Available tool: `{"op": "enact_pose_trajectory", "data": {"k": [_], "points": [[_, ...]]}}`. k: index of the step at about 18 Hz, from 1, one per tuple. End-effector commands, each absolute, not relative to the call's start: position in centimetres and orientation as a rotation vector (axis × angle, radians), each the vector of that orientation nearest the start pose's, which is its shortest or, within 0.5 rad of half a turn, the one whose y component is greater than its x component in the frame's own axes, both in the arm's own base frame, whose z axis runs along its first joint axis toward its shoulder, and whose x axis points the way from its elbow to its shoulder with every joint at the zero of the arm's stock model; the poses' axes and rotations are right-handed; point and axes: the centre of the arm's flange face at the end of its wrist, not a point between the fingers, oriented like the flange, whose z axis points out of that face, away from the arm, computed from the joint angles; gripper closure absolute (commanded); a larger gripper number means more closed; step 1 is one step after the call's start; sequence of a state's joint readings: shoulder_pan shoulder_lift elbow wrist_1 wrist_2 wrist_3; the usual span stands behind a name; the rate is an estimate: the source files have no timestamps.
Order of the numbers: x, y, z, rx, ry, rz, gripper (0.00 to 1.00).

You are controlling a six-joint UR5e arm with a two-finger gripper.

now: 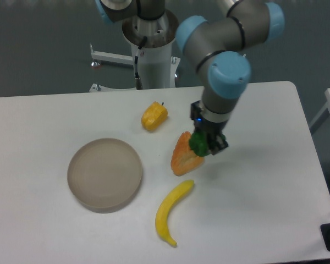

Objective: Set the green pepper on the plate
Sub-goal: 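Carry the green pepper over the round plate and lower it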

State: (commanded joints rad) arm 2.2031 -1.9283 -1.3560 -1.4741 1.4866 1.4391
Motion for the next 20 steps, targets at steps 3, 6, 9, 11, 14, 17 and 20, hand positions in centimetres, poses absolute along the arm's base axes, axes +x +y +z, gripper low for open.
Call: {"op": "enact_pose_trajectory", "data": {"k": [3,6,9,11,14,17,20], "points": [[-20.5,61.4,40.8,-2.798,1.104,-0.212,0.69],[-15.8,63.2,40.2,-2.829,1.0,-0.242,0.69],[-12.8,65.1,38.1,-2.838,0.99,-0.244,0.67],[-12.0,66.1,36.4,-2.844,0.996,-0.249,0.65],[-10.2,67.5,33.6,-2.859,1.004,-0.267,0.61],[-9.2,68.7,31.7,-2.863,0.987,-0.262,0.54],[-8.8,69.3,30.5,-2.866,0.972,-0.254,0.43]]}}
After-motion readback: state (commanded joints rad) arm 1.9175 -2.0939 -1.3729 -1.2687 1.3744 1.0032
